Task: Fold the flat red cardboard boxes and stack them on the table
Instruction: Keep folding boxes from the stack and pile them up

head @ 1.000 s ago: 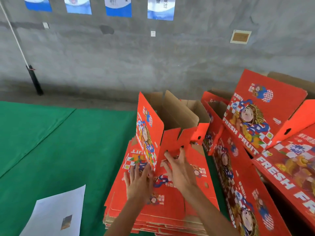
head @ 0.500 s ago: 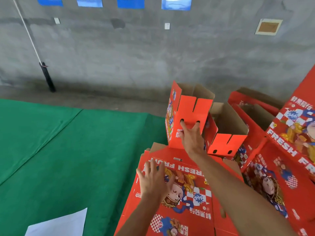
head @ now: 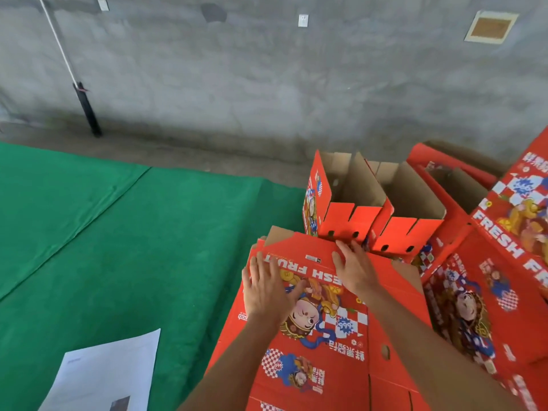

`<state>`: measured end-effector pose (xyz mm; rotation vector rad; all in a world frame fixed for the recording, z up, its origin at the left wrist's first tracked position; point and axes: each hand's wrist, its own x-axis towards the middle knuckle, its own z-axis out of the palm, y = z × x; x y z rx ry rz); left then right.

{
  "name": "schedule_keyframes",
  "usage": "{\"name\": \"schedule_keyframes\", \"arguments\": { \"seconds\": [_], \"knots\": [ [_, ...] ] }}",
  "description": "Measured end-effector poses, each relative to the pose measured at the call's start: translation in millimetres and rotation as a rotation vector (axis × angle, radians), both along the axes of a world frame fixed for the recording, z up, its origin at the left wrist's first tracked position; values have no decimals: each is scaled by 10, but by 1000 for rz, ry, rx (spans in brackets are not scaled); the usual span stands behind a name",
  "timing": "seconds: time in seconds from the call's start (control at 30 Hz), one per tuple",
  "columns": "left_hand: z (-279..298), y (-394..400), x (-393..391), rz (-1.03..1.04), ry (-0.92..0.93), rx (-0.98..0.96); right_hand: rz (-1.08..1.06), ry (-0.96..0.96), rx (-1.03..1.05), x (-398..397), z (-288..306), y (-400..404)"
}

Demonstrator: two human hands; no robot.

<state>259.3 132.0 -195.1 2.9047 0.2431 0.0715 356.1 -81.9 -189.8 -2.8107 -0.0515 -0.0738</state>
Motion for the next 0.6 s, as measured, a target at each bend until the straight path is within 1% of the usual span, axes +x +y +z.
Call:
{"name": "schedule_keyframes", "arguments": {
  "seconds": [0.1,0.17,0.2,0.27,0.33,0.37,0.43,0.47,0.5,0.57,0.6],
  "knots": [
    [-17,-18,-247,2,27,17,-11,-17,-90,-514,2,-233],
    [-54,-19,-479,32,17,28,-97,28,-127,-955,18,-384],
    [-65,-41,-605,61,7,24,-173,63,-112,-1198,23,-482],
    [-110,-103,-896,119,-34,-11,-364,153,-66,-1715,3,-690],
    [-120,-132,-1248,130,-84,-77,-528,272,60,-2220,-37,-829],
    [-125,-142,-1429,135,-64,-91,-575,318,139,-2451,-68,-870],
    [-93,-187,-1731,147,-46,-138,-633,336,250,-2803,-87,-932],
    [-52,-219,-1880,160,-64,-191,-650,320,297,-2951,-83,-964],
    [3,-238,-2017,171,-82,-300,-669,311,352,-3095,-69,-991],
    [183,-276,-2222,246,-187,-555,-679,301,462,-3352,-3,-1039],
    [305,-287,-2314,308,-210,-699,-668,299,495,-3473,32,-1077]
  ]
}}
